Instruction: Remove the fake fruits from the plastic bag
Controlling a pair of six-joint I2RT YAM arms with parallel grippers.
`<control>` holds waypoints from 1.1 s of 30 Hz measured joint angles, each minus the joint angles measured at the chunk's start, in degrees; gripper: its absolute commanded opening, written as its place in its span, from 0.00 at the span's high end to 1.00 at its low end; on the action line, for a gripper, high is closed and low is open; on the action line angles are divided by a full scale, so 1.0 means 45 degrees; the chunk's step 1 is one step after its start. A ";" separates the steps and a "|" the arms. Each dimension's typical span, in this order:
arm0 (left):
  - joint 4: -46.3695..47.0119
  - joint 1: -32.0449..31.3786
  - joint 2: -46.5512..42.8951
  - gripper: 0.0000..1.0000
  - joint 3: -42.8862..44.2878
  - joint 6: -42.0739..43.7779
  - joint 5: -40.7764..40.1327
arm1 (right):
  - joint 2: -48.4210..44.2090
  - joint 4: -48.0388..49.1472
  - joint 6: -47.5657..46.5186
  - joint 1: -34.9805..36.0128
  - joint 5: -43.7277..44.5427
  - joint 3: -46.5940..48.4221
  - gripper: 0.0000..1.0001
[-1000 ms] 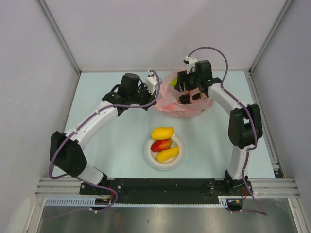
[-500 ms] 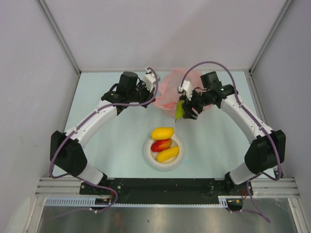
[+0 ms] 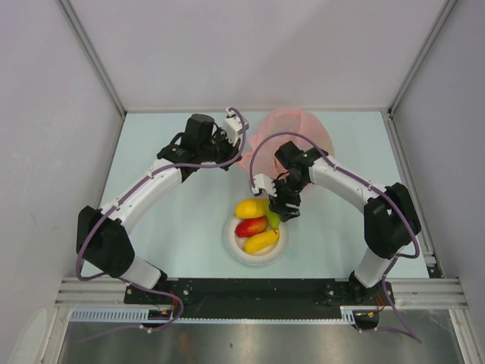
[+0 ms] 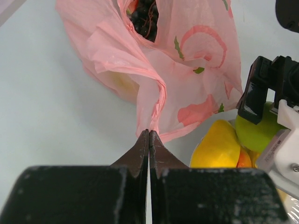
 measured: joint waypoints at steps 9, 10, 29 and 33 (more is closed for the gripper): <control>-0.0019 0.0000 -0.0389 1.00 -0.0573 0.0000 0.0010 | 0.0583 -0.0559 0.0670 -0.0243 -0.0379 0.0000 0.70; -0.0019 0.0000 -0.0418 1.00 -0.0597 0.0000 0.0015 | 0.0627 -0.0622 0.0874 -0.0345 -0.0525 0.0000 0.69; -0.0005 0.0000 -0.0452 1.00 -0.0631 -0.0117 0.0389 | 0.1778 -0.0753 0.6159 -0.1273 -0.2390 0.0019 0.55; -0.0005 0.0005 -0.0447 1.00 -0.0631 -0.0238 0.0476 | 0.1783 -0.0753 0.6198 -0.1088 -0.2307 0.0019 0.46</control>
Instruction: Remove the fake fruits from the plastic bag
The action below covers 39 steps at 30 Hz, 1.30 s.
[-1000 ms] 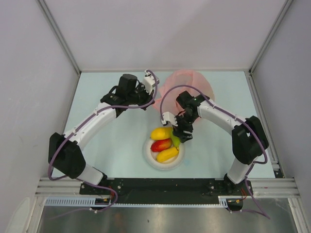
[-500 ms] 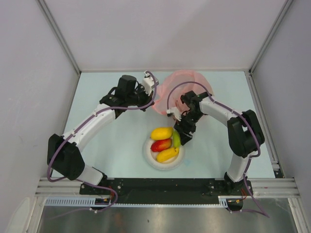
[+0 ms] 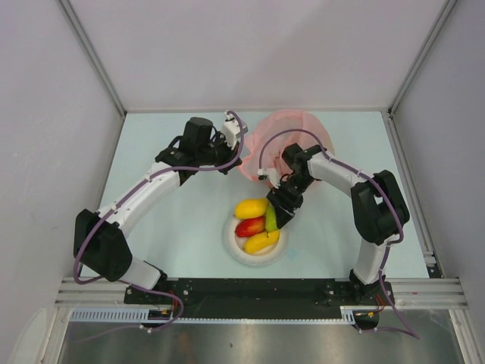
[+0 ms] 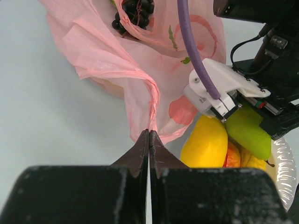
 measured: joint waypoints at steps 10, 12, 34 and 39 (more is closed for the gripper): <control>0.0005 -0.0005 0.0000 1.00 -0.0005 -0.0053 0.0029 | 0.0024 -0.0024 0.0000 0.0160 0.0083 0.0000 0.00; 0.0015 -0.0005 0.0000 1.00 -0.0005 -0.0058 0.0068 | 0.0024 -0.0049 -0.0063 0.0155 0.0092 0.0000 0.00; 0.0194 -0.0005 0.0097 1.00 -0.0136 -0.0461 0.0364 | -0.0053 -0.3405 -0.2492 -0.2511 -0.1486 0.4823 0.08; 0.0199 -0.0005 0.0097 1.00 -0.0136 -0.0729 0.0559 | 0.0884 -0.2880 -0.1919 -0.2710 -0.1302 0.6421 0.74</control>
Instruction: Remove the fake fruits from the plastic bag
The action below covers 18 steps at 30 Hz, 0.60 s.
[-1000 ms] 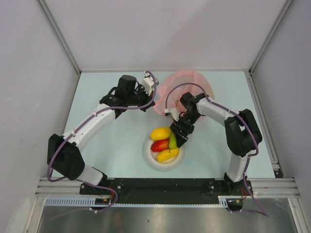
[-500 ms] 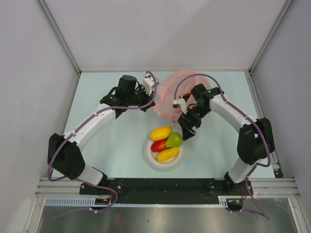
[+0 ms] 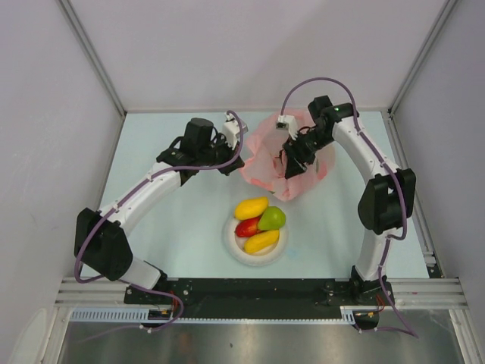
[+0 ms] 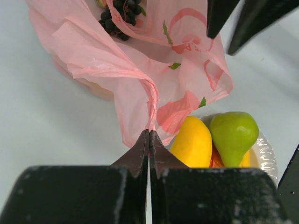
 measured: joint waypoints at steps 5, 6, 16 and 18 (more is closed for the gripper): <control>0.0019 0.0000 0.0000 1.00 0.0000 -0.0049 0.0107 | 0.0699 0.1603 0.2021 0.0733 0.1345 0.0461 0.94; 0.0039 0.0000 0.0000 1.00 0.0000 -0.0058 0.0107 | 0.1005 0.2045 0.2409 0.0840 0.1608 0.0549 0.96; 0.0330 0.0000 -0.0005 1.00 0.0010 -0.0573 0.0432 | 0.3983 0.4600 0.4095 0.1107 0.6620 0.1083 1.00; 0.0330 0.0000 -0.0005 0.99 0.0010 -0.0559 0.0457 | 0.3915 0.5013 0.4192 0.0996 0.8068 0.0753 1.00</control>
